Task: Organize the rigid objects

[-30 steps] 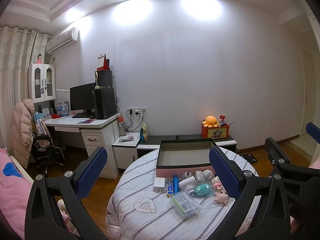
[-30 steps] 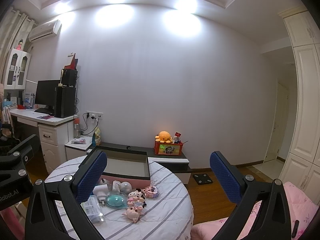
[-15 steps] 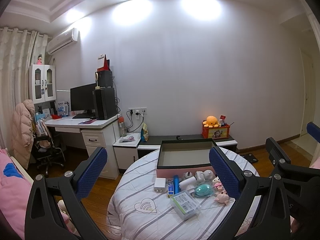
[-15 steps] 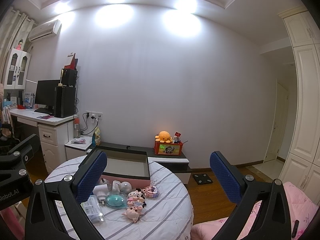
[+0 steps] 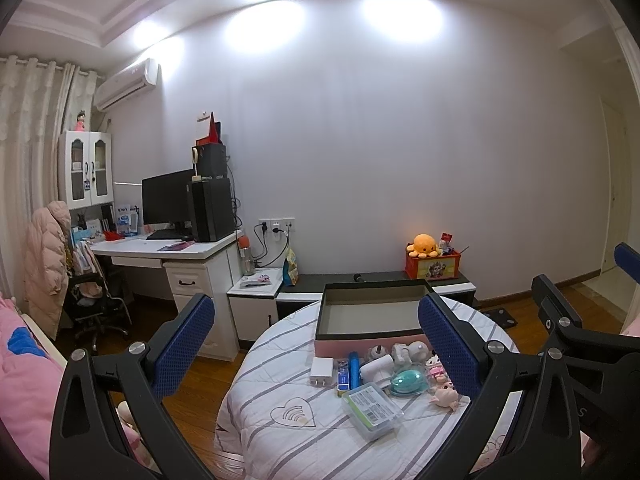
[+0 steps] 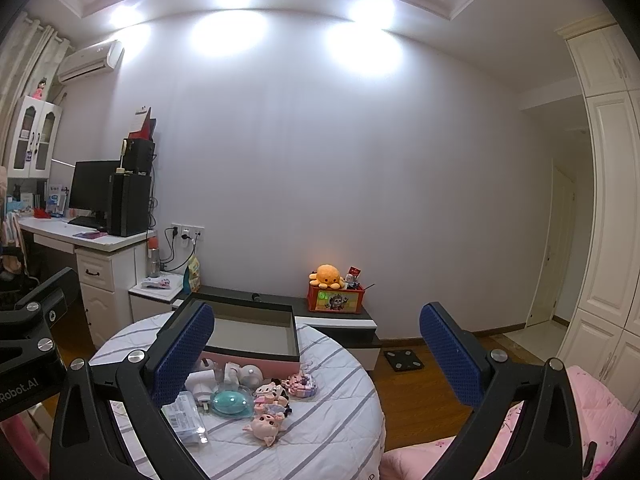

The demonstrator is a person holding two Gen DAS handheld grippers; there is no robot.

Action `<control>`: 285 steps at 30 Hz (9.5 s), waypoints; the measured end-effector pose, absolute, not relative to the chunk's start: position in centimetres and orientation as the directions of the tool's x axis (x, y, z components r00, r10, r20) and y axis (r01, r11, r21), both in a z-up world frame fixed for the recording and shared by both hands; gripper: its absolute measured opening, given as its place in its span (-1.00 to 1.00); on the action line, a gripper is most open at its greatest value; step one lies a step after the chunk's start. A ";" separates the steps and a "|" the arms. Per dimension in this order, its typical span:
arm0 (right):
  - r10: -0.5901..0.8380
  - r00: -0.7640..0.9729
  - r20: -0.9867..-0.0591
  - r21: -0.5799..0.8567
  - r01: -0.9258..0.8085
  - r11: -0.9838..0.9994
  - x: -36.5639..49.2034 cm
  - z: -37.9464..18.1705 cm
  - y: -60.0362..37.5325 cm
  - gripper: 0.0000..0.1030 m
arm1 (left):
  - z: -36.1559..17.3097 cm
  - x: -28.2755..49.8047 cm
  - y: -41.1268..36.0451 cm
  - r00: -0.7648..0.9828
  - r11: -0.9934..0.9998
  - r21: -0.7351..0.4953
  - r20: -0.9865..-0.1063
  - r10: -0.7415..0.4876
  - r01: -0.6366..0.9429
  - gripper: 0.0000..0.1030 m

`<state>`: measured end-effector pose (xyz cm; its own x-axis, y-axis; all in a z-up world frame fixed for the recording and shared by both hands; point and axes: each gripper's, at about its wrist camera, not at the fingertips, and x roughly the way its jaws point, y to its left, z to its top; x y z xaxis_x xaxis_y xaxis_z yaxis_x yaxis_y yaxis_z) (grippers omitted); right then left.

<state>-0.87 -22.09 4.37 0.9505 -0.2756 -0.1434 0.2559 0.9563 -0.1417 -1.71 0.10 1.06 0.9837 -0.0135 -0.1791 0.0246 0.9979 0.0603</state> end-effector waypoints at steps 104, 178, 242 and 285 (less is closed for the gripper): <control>0.037 0.552 -0.833 0.062 0.028 0.998 17.6 -17.0 -28.5 0.30 | -19.7 17.7 -2.4 0.539 0.981 -0.088 -0.825 -0.170 0.174 0.37; 0.012 0.875 -0.485 0.052 0.015 0.999 8.0 -1.3 -23.3 0.06 | -5.2 9.6 -0.3 0.869 0.973 0.029 -0.456 -0.192 0.230 0.25; -0.044 0.621 -0.783 0.038 0.117 0.992 33.1 -9.6 -28.5 0.54 | -11.9 34.4 -5.0 0.642 0.986 0.081 -0.766 -0.032 0.145 0.84; -0.114 0.794 -0.597 -0.015 0.132 0.991 9.2 -2.2 -24.0 0.56 | -6.8 11.2 -1.6 0.806 0.983 0.084 -0.586 -0.085 0.165 1.00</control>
<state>9.22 -24.03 -2.21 0.7939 -0.1142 -0.5972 0.1317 0.9912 -0.0145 11.24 -1.64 -6.78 0.8061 -0.0853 -0.5856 0.1646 0.9828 0.0835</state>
